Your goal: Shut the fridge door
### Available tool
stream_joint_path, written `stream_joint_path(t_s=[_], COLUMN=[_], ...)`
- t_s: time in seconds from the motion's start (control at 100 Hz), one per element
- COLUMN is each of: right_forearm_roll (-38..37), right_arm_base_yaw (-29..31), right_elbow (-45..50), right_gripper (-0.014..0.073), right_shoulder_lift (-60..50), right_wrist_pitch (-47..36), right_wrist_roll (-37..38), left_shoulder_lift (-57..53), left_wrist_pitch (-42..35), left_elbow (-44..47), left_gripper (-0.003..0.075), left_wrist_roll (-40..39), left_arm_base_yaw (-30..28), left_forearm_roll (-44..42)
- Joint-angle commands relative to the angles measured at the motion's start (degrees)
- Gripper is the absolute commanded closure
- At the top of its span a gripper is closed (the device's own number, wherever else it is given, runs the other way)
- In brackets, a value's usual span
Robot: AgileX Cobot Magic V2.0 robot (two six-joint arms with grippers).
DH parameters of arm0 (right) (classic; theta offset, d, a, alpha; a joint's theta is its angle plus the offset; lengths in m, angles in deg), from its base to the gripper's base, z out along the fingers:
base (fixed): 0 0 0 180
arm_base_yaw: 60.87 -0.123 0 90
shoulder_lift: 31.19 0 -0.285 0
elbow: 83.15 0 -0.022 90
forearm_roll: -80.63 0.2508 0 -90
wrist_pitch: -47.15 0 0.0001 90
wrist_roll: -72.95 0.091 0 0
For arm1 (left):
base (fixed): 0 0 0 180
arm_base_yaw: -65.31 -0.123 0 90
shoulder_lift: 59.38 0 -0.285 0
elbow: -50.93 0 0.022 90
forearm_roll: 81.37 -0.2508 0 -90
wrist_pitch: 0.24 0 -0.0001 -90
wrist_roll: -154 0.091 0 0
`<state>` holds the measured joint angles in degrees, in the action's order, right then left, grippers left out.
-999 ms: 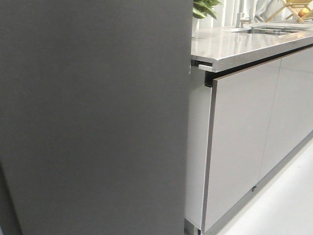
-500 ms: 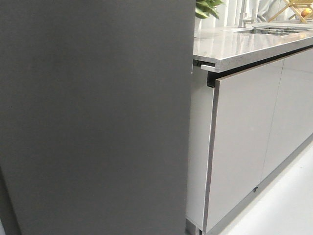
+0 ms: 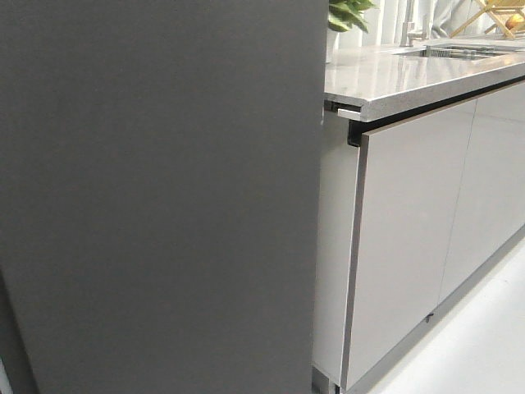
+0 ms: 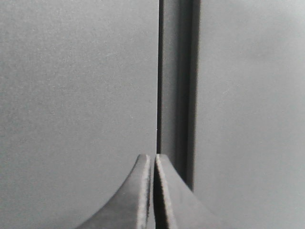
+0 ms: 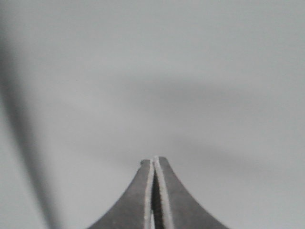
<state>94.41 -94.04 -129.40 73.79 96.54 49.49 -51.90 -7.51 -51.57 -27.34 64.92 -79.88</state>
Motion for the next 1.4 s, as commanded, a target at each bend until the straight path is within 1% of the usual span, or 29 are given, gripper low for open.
stream_joint_path(t_s=[0.0,0.04,0.12,0.23,0.31,0.48,0.59,0.69,0.879,0.949,1.029,1.149,1.269,1.389], right_forearm_roll=[-9.60,-13.20,-17.41,-23.61,-28.18,-36.53,-41.63,-46.57,-54.34,-55.85,-55.96,-54.00,-53.07,-53.07], right_arm_base_yaw=[0.59,0.59,0.59,0.59,0.59,0.59,0.59,0.59,0.59,0.59,0.59,0.59,0.59,0.59], right_elbow=[-1.41,-0.92,1.19,7.97,16.26,36.83,48.31,56.63,70.56,74.80,78.64,83.23,85.56,85.68], right_gripper=[0.0665,0.0665,0.0665,0.0665,0.0665,0.0665,0.0665,0.0665,0.0665,0.0665,0.0665,0.0666,0.0666,0.0666], right_shoulder_lift=[-6.93,-8.67,-13.38,-21.16,-27.38,-42.09,-49.92,-55.45,-66.51,-70.28,-73.89,-77.36,-79.86,-80.61], right_wrist_pitch=[1.18,2.79,4.08,3.68,2.29,-6.16,-7.23,-7.36,-10.68,-11.05,-11.11,-10.45,-10.45,-9.52], right_wrist_roll=[7.24,9.83,13.62,19.43,23.46,34.46,40.19,45.16,53.20,54.78,56.01,57.28,57.28,57.28], left_shoulder_lift=[-0.56,-0.56,-0.56,-0.56,-0.56,-0.56,-0.56,-0.56,-0.56,-0.56,-0.56,-0.56,-0.56,-0.56], left_wrist_pitch=[-4.17,-4.17,-4.17,-4.17,-4.17,-4.17,-4.17,-4.17,-4.17,-4.17,-4.17,-4.17,-4.17,-4.17], left_elbow=[2.01,2.01,2.01,2.01,2.01,2.01,2.01,2.01,2.01,2.01,2.01,2.01,2.01,2.01], left_gripper=[0.0740,0.0740,0.0740,0.0740,0.0740,0.0740,0.0740,0.0740,0.0740,0.0740,0.0740,0.0740,0.0740,0.0740], left_wrist_roll=[-0.11,-0.11,-0.11,-0.11,-0.11,-0.11,-0.11,-0.11,-0.11,-0.11,-0.11,-0.11,-0.11,-0.11], left_arm_base_yaw=[0.16,0.16,0.16,0.16,0.16,0.16,0.16,0.16,0.16,0.16,0.16,0.16,0.16,0.16], left_forearm_roll=[0.23,0.23,0.23,0.23,0.23,0.23,0.23,0.23,0.23,0.23,0.23,0.23,0.23,0.23])
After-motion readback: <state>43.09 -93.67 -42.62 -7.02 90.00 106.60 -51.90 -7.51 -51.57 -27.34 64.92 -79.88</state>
